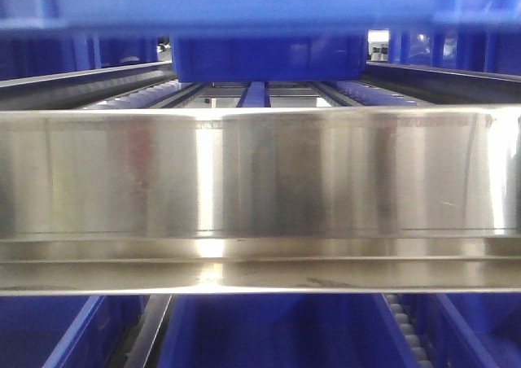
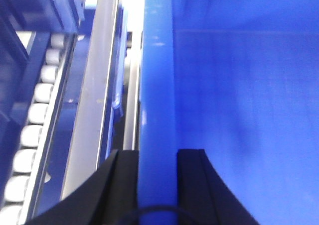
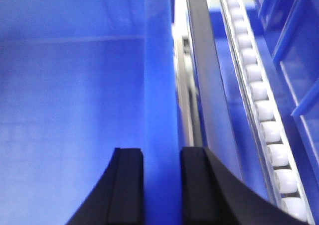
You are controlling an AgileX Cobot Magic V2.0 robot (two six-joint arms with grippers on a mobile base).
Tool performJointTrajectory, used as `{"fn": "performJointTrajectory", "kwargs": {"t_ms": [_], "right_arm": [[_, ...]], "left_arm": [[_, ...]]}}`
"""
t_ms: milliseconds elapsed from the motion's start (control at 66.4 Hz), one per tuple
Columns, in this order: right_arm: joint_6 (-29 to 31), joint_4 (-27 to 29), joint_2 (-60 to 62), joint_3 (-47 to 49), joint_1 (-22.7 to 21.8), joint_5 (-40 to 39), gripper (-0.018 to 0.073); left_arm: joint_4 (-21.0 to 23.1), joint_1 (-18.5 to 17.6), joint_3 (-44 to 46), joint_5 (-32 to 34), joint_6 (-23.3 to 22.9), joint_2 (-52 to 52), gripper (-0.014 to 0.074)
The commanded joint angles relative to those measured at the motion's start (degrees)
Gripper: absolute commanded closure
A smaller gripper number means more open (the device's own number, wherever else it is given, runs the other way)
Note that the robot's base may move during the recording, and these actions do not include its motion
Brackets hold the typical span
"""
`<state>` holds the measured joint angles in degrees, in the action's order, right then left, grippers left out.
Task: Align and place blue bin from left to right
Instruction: 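Lift the blue bin with both grippers and pull it off the shelf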
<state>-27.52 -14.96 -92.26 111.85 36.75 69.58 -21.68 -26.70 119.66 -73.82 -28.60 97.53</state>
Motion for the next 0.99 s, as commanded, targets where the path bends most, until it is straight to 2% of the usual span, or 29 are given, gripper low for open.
{"fn": "performJointTrajectory", "kwargs": {"t_ms": [0, 166, 286, 421, 512, 707, 888, 978], "right_arm": [[-1.73, -1.89, 3.5, 0.16, 1.51, -2.48, 0.0634], [-7.99, -7.68, 8.01, -7.36, 5.15, -2.87, 0.0639], [-11.63, -10.54, 13.16, -13.89, 8.18, -5.16, 0.0639], [-16.02, -16.67, 17.87, -18.39, 13.02, -3.42, 0.0639], [-18.14, -18.28, 19.54, -19.94, 16.05, -1.67, 0.0639], [-21.0, -23.02, 20.6, -20.64, 22.35, 0.38, 0.0639], [-21.01, -23.63, 20.6, -20.64, 25.58, 0.38, 0.0639], [-21.01, -23.63, 20.6, -20.73, 25.7, 0.38, 0.0639]], "left_arm": [[-1.13, -1.07, 0.61, 3.86, -2.09, -3.4, 0.0707], [-5.94, -4.61, -3.34, 3.86, -5.73, -7.46, 0.0707], [-9.65, -8.01, -10.26, 3.86, -11.13, -12.63, 0.0707], [-14.37, -12.67, -18.31, 3.86, -16.94, -18.82, 0.0707], [-17.27, -16.42, -22.64, 3.86, -19.29, -22.1, 0.0707], [-18.51, -22.26, -28.28, 3.86, -22.16, -26.45, 0.0707], [-19.18, -22.97, -29.01, 3.86, -22.56, -27.35, 0.0707], [-19.31, -22.97, -29.01, 3.86, -22.56, -27.35, 0.0707]]}}
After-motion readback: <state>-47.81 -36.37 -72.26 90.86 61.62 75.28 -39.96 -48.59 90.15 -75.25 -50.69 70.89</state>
